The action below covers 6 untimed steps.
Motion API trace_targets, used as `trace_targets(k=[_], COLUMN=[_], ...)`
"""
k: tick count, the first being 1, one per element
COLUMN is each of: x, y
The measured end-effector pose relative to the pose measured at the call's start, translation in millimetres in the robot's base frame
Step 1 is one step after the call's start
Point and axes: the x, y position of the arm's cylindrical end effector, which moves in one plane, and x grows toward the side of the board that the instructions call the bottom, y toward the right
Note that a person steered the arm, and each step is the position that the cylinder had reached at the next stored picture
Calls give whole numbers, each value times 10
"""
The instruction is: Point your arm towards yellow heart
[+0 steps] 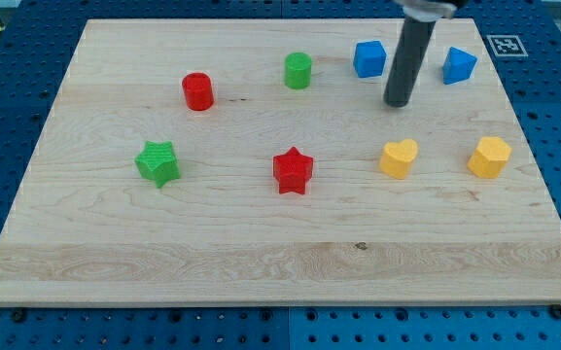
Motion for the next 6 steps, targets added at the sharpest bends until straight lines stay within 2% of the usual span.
trace_targets(k=[1, 2, 4, 6], x=[132, 159, 497, 629], y=[-254, -254, -466, -134])
